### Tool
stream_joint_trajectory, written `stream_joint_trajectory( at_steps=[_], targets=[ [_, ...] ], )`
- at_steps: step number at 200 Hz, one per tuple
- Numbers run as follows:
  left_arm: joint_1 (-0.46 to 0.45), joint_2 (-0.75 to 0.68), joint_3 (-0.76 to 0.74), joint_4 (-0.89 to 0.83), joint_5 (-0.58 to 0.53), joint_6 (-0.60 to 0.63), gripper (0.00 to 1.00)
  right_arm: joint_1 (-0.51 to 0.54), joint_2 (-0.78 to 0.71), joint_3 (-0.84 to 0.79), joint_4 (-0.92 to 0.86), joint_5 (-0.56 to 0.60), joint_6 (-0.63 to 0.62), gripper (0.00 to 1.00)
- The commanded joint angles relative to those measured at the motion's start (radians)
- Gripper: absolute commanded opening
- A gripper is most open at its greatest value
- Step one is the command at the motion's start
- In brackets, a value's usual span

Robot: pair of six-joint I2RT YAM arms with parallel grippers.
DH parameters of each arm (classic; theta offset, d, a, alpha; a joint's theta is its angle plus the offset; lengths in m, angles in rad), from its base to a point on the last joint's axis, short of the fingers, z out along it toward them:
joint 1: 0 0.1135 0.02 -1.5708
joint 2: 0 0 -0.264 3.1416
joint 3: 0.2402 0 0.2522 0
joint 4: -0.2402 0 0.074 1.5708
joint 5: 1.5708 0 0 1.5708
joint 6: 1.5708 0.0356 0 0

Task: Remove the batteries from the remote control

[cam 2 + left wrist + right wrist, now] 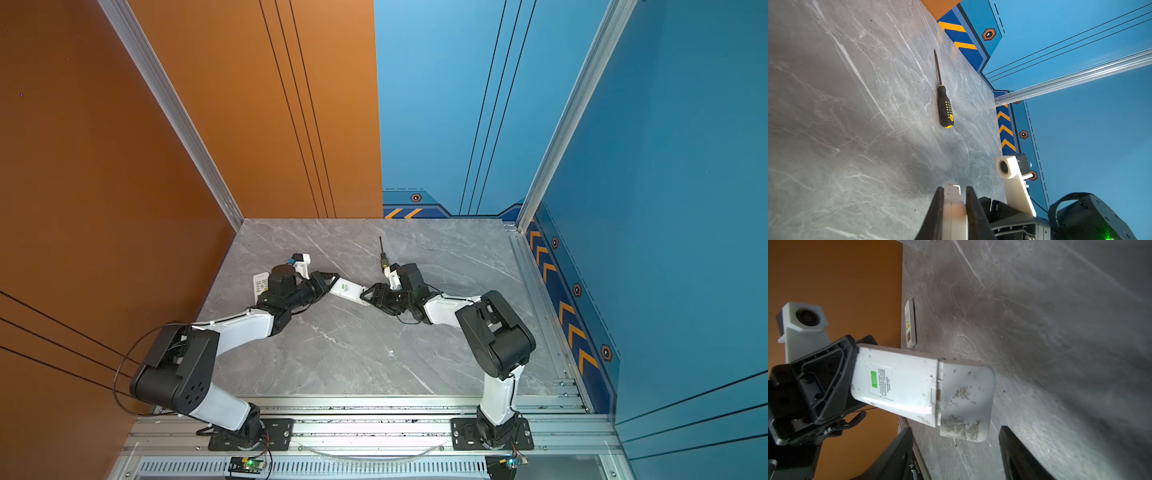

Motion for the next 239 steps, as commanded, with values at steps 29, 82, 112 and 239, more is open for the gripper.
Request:
stream_joint_trajectory(
  at_steps=[29, 82, 112, 239],
  targets=[
    [-0.014, 0.011, 0.027, 0.04, 0.035, -0.001, 0.0, 0.005, 0.049, 0.039, 0.01, 0.003, 0.011, 0.6],
    [-0.008, 0.01, 0.029, 0.039, 0.044, 0.003, 0.0, -0.014, 0.05, 0.014, 0.042, 0.032, 0.038, 0.45],
    [-0.002, 0.016, 0.027, 0.033, 0.041, 0.008, 0.0, -0.032, 0.011, -0.034, 0.08, 0.054, 0.068, 0.38],
    [-0.003, 0.066, -0.002, 0.045, 0.003, 0.019, 0.0, -0.07, -0.046, 0.148, -0.726, 0.406, -0.201, 0.4]
  ],
)
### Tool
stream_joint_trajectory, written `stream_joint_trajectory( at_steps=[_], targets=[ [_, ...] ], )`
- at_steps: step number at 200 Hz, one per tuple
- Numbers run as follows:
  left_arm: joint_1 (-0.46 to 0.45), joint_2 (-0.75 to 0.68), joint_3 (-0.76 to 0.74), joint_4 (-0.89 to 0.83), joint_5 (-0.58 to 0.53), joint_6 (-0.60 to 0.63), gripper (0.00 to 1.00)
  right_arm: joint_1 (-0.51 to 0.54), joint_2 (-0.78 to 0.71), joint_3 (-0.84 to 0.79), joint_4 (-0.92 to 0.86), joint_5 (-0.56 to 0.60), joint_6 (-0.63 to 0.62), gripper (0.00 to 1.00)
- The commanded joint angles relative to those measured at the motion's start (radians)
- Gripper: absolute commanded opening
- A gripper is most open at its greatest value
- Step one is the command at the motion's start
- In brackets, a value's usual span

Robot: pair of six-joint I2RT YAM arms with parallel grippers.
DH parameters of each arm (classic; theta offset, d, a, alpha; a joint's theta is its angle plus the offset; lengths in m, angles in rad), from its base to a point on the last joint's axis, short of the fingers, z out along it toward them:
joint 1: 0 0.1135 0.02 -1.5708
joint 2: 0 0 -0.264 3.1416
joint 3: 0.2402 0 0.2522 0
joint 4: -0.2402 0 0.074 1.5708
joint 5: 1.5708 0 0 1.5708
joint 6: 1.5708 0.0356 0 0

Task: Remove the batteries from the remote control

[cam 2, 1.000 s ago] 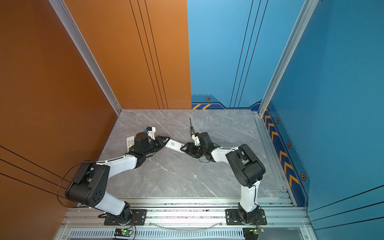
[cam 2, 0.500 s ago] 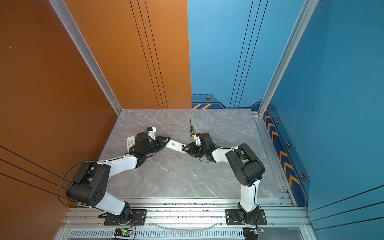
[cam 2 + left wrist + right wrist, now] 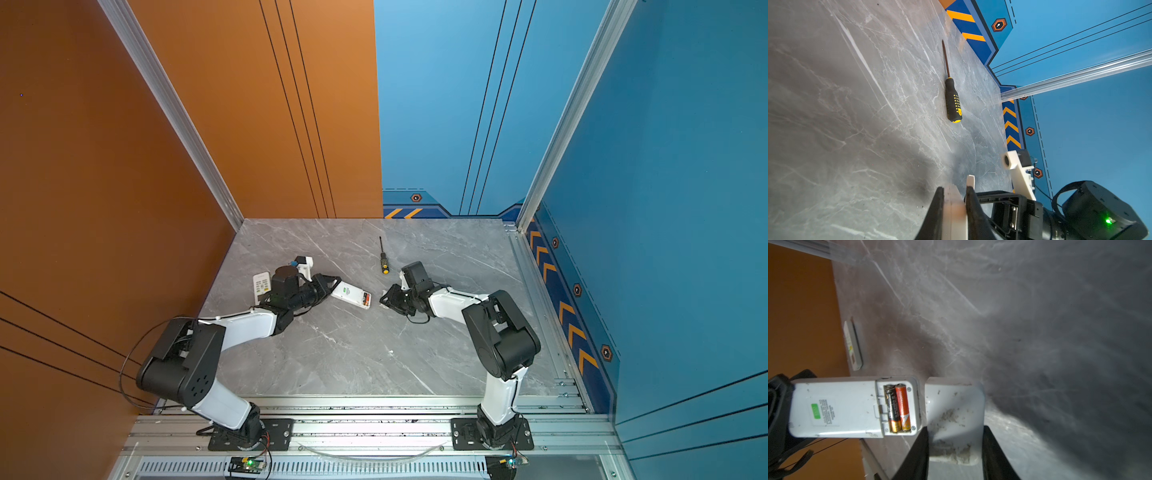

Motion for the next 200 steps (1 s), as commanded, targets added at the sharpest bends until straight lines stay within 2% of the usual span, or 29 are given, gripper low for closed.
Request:
stream_joint_trajectory(
  at_steps=[1, 17, 31, 50, 67, 84, 96, 114, 137, 143, 169, 200],
  targets=[
    [-0.003, 0.012, -0.004, 0.045, -0.007, 0.014, 0.0, -0.012, -0.012, 0.053, -0.294, 0.167, -0.092, 0.4],
    [-0.004, 0.022, -0.017, 0.065, -0.003, 0.004, 0.0, -0.01, -0.005, 0.08, -0.329, 0.183, -0.099, 0.51],
    [-0.005, 0.029, -0.032, 0.078, -0.009, 0.001, 0.0, -0.009, -0.006, 0.102, -0.353, 0.186, -0.122, 0.64],
    [-0.005, 0.027, -0.063, 0.092, -0.028, -0.004, 0.01, -0.03, -0.027, 0.109, -0.354, 0.177, -0.133, 0.76],
    [-0.001, 0.026, -0.086, 0.091, -0.035, 0.001, 0.16, -0.057, -0.062, 0.127, -0.359, 0.179, -0.16, 0.81],
    [0.003, 0.022, -0.106, 0.072, -0.06, 0.007, 0.45, -0.067, -0.069, 0.178, -0.384, 0.201, -0.207, 0.87],
    [0.005, 0.017, -0.112, 0.041, -0.083, 0.013, 0.61, -0.073, -0.031, 0.26, -0.428, 0.199, -0.255, 0.88],
    [0.015, 0.007, -0.109, -0.027, -0.12, 0.02, 0.74, -0.078, 0.065, 0.385, -0.47, 0.16, -0.32, 0.89],
    [0.056, -0.042, -0.082, -0.225, -0.201, 0.046, 0.82, -0.078, 0.19, 0.536, -0.474, 0.108, -0.393, 0.88],
    [0.064, -0.058, -0.054, -0.325, -0.234, 0.061, 0.83, -0.078, 0.219, 0.576, -0.479, 0.107, -0.407, 0.88],
    [0.088, -0.114, 0.06, -0.602, -0.325, 0.128, 0.85, -0.078, 0.38, 0.738, -0.515, 0.108, -0.445, 0.85],
    [0.085, -0.167, 0.19, -0.76, -0.317, 0.118, 0.85, -0.067, 0.505, 0.899, -0.513, 0.119, -0.468, 0.81]
  ],
)
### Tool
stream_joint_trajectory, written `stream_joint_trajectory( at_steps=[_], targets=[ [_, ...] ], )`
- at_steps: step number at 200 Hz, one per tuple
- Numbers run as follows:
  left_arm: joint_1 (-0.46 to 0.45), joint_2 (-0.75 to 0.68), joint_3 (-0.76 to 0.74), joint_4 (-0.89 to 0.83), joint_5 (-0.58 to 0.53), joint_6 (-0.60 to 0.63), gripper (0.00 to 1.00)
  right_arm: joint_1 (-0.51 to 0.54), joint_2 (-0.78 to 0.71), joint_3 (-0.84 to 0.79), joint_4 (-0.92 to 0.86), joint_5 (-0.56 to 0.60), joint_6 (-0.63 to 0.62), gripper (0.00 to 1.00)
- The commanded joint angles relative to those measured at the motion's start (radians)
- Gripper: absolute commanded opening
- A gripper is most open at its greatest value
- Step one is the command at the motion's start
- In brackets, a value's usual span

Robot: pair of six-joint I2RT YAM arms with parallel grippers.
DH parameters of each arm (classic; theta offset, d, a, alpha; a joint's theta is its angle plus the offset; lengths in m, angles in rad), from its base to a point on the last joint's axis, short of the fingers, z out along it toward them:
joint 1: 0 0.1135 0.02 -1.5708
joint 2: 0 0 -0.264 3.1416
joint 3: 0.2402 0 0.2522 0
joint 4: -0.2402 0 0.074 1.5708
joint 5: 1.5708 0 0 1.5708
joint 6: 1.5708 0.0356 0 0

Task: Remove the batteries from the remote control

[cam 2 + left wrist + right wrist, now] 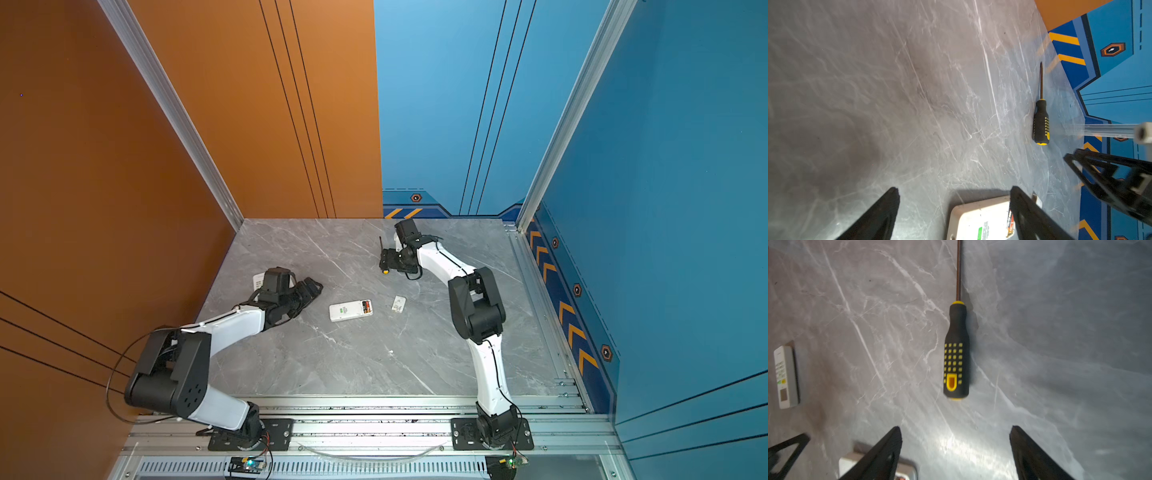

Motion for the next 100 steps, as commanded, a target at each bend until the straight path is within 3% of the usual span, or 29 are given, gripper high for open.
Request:
stream_joint_trajectory(
  at_steps=[1, 54, 69, 85, 100],
  targets=[
    [-0.006, -0.056, 0.103, -0.225, -0.042, 0.027, 0.85, 0.013, 0.068, 0.113, -0.055, 0.001, -0.059, 0.81],
    [-0.032, -0.091, 0.297, -0.41, -0.024, -0.003, 0.85, 0.032, 0.231, 0.321, -0.167, 0.101, -0.118, 0.67],
    [-0.03, -0.105, 0.318, -0.412, -0.019, -0.029, 0.85, 0.043, 0.265, 0.367, -0.207, 0.145, -0.161, 0.59],
    [-0.028, -0.115, 0.353, -0.433, -0.02, -0.047, 0.85, 0.045, 0.297, 0.424, -0.273, 0.153, -0.192, 0.44],
    [-0.026, -0.117, 0.387, -0.456, -0.019, -0.052, 0.85, 0.052, 0.293, 0.411, -0.291, 0.187, -0.225, 0.4]
  ],
)
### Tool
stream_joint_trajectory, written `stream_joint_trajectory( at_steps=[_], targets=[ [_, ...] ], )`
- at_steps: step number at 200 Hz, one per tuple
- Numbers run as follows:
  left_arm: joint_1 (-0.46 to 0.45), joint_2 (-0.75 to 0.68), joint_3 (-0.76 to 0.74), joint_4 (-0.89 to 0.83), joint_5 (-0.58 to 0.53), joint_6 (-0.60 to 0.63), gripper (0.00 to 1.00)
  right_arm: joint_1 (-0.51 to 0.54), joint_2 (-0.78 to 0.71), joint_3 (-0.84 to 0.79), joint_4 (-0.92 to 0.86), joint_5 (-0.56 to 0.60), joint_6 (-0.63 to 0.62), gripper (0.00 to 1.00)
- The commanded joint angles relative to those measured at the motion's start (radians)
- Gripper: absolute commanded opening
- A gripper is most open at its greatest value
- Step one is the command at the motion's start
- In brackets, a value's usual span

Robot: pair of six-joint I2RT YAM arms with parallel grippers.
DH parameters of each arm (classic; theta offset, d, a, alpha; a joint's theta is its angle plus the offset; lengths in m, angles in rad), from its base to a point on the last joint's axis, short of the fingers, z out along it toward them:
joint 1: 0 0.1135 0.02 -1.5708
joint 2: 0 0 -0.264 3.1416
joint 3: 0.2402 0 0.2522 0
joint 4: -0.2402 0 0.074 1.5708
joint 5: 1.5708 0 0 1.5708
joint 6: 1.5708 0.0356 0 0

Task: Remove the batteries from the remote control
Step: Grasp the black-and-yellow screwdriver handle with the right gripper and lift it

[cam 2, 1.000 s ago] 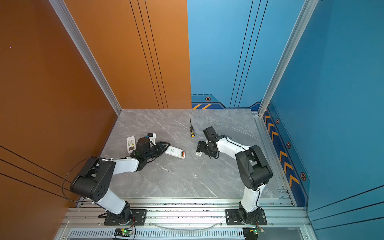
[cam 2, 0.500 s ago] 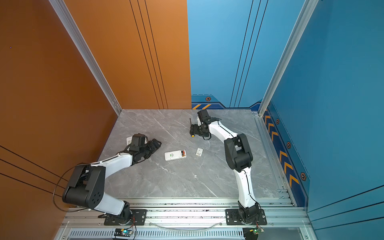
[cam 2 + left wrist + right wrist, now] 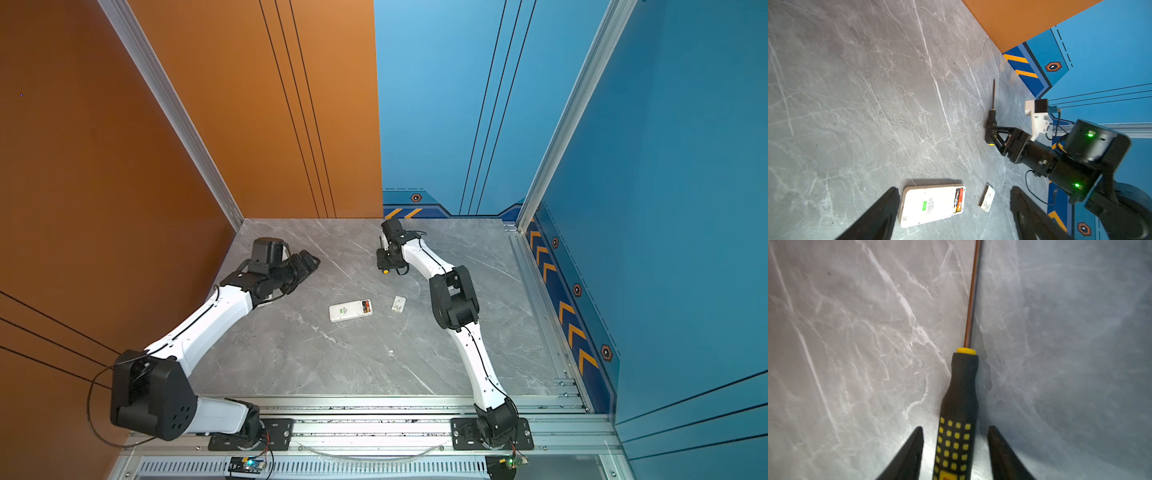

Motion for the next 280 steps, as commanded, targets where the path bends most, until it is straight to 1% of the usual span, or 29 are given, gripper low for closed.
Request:
stream_joint_trajectory(
  at_steps=[1, 14, 24, 30, 37, 55, 66, 74, 94, 100, 111, 126, 135, 142, 158, 164, 167, 172, 184, 194, 213, 226, 240, 258, 280],
  targets=[
    [0.004, -0.026, 0.067, -0.086, -0.008, -0.024, 0.85, 0.013, 0.017, 0.016, -0.128, 0.078, -0.081, 0.4],
    [0.005, -0.029, 0.091, -0.095, -0.003, -0.027, 0.85, 0.019, 0.008, -0.004, -0.129, 0.099, -0.103, 0.35],
    [0.006, -0.034, 0.104, -0.097, -0.005, -0.036, 0.85, 0.023, -0.002, -0.014, -0.135, 0.131, -0.117, 0.27],
    [0.005, -0.036, 0.107, -0.094, -0.004, -0.047, 0.85, 0.024, -0.012, -0.021, -0.136, 0.146, -0.121, 0.2],
    [0.005, -0.039, 0.113, -0.092, 0.0, -0.06, 0.85, 0.024, -0.033, -0.032, -0.134, 0.162, -0.124, 0.15],
    [-0.004, -0.047, 0.116, -0.056, 0.024, -0.127, 0.85, 0.031, -0.119, -0.084, -0.127, 0.221, -0.157, 0.11],
    [-0.02, -0.056, 0.114, -0.025, 0.02, -0.174, 0.85, 0.038, -0.198, -0.14, -0.117, 0.252, -0.205, 0.08],
    [-0.038, -0.066, 0.107, 0.002, 0.007, -0.22, 0.85, 0.04, -0.266, -0.188, -0.107, 0.251, -0.24, 0.07],
    [-0.091, -0.101, 0.033, 0.126, -0.042, -0.358, 0.85, 0.042, -0.437, -0.313, -0.123, 0.179, -0.341, 0.07],
    [-0.104, -0.11, -0.002, 0.208, -0.054, -0.409, 0.85, 0.046, -0.496, -0.34, -0.144, 0.162, -0.373, 0.07],
    [-0.127, -0.116, -0.058, 0.3, -0.071, -0.483, 0.85, 0.057, -0.581, -0.386, -0.186, 0.146, -0.423, 0.07],
    [-0.168, -0.109, -0.13, 0.396, -0.084, -0.579, 0.85, 0.099, -0.681, -0.43, -0.24, 0.168, -0.485, 0.06],
    [-0.191, -0.103, -0.154, 0.45, -0.08, -0.624, 0.85, 0.137, -0.731, -0.477, -0.272, 0.212, -0.508, 0.06],
    [-0.205, -0.098, -0.169, 0.481, -0.072, -0.653, 0.85, 0.167, -0.769, -0.499, -0.288, 0.237, -0.513, 0.05],
    [-0.225, -0.109, -0.214, 0.517, -0.06, -0.735, 0.85, 0.227, -0.835, -0.53, -0.327, 0.25, -0.509, 0.05],
    [-0.23, -0.121, -0.241, 0.548, -0.066, -0.759, 0.85, 0.246, -0.849, -0.542, -0.341, 0.274, -0.509, 0.05],
    [-0.233, -0.13, -0.253, 0.563, -0.066, -0.771, 0.85, 0.279, -0.857, -0.543, -0.351, 0.288, -0.507, 0.05],
    [-0.234, -0.145, -0.277, 0.578, -0.07, -0.793, 0.85, 0.302, -0.863, -0.543, -0.369, 0.314, -0.501, 0.05],
    [-0.236, -0.195, -0.321, 0.579, -0.076, -0.845, 0.85, 0.346, -0.867, -0.532, -0.42, 0.368, -0.474, 0.04],
    [-0.237, -0.234, -0.35, 0.579, -0.077, -0.877, 0.85, 0.378, -0.867, -0.522, -0.451, 0.39, -0.452, 0.04],
    [-0.24, -0.299, -0.392, 0.559, -0.062, -0.906, 0.85, 0.455, -0.875, -0.529, -0.481, 0.469, -0.431, 0.04],
    [-0.24, -0.342, -0.42, 0.517, -0.045, -0.923, 0.84, 0.491, -0.874, -0.53, -0.508, 0.509, -0.411, 0.04],
    [-0.246, -0.388, -0.457, 0.486, -0.056, -0.93, 0.84, 0.521, -0.869, -0.529, -0.537, 0.536, -0.389, 0.03],
    [-0.247, -0.392, -0.502, 0.534, -0.02, -0.959, 0.83, 0.565, -0.878, -0.529, -0.548, 0.561, -0.374, 0.03],
    [-0.26, -0.364, -0.513, 0.547, 0.012, -0.963, 0.82, 0.592, -0.879, -0.524, -0.555, 0.579, -0.383, 0.03]
  ],
)
